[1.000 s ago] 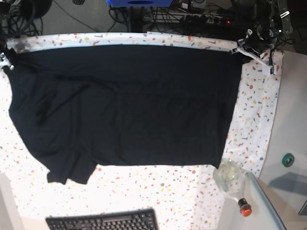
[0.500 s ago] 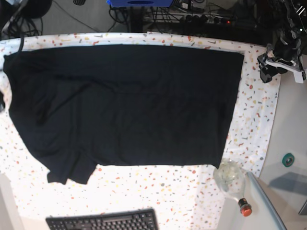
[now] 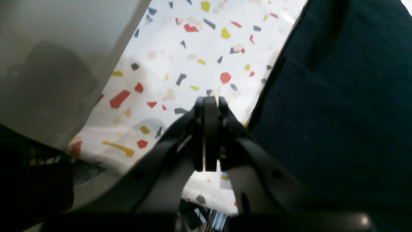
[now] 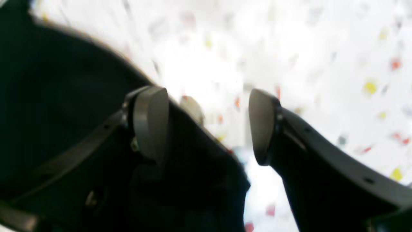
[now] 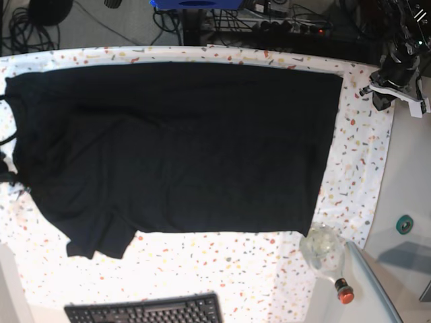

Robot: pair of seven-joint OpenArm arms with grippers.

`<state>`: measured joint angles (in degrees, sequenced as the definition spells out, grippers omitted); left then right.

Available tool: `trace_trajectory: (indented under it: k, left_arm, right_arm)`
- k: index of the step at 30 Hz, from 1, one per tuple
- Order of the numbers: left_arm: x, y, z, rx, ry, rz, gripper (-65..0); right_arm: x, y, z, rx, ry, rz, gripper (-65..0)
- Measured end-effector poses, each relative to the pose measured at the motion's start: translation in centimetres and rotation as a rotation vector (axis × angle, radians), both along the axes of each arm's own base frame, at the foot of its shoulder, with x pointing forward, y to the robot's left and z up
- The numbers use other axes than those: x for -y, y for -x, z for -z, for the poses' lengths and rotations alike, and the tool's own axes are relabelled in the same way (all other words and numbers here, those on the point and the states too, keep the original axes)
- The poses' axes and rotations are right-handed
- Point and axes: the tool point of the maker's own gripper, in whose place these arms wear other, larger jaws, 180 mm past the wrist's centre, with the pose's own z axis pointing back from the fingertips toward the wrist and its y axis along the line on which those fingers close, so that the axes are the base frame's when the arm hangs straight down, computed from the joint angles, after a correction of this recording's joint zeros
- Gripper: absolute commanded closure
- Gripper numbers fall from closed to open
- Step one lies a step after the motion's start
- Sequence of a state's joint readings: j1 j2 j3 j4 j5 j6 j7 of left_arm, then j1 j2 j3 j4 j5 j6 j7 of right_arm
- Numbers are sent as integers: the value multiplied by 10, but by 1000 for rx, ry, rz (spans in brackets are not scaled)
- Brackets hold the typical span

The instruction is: Layout the t-shirt on the table in an organized manner, then fold the t-shirt properly

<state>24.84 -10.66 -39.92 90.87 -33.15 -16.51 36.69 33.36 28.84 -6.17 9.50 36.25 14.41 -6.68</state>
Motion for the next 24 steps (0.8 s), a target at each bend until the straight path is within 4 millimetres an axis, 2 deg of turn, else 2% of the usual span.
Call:
trace_trajectory:
  k: [5, 9, 10, 11, 13, 17, 20, 22, 24]
  left_arm:
    - [-1, 10, 14, -39, 22, -20, 0]
    - [0, 9, 18, -41, 33, -22, 0]
    - [0, 9, 18, -41, 34, -23, 0]
    - [0, 9, 18, -41, 33, -23, 0]
    - [0, 10, 18, -43, 32, -22, 0]
    - [1, 9, 19, -44, 34, -18, 0]
    - [12, 7, 24, -55, 48, 10, 0]
    - [18, 6, 26, -59, 59, 23, 0]
    - [18, 6, 26, -58, 60, 21, 0]
  right_arm:
    - [-12, 14, 17, -32, -13, -13, -371]
    - [-11, 17, 19, -24, -9, -11, -348]
    - [-12, 17, 19, -21, -8, -11, -300]
    - [-12, 18, 20, -22, -7, -10, -225]
    - [-12, 19, 21, -27, -9, -11, 0]
    - [-19, 16, 19, -24, -17, -38, 0]
    - [-35, 17, 17, -27, -69, -67, 0]
    - [-43, 22, 11, -19, -118, -68, 0]
    - [-44, 31, -4, 3, -141, -74, 0]
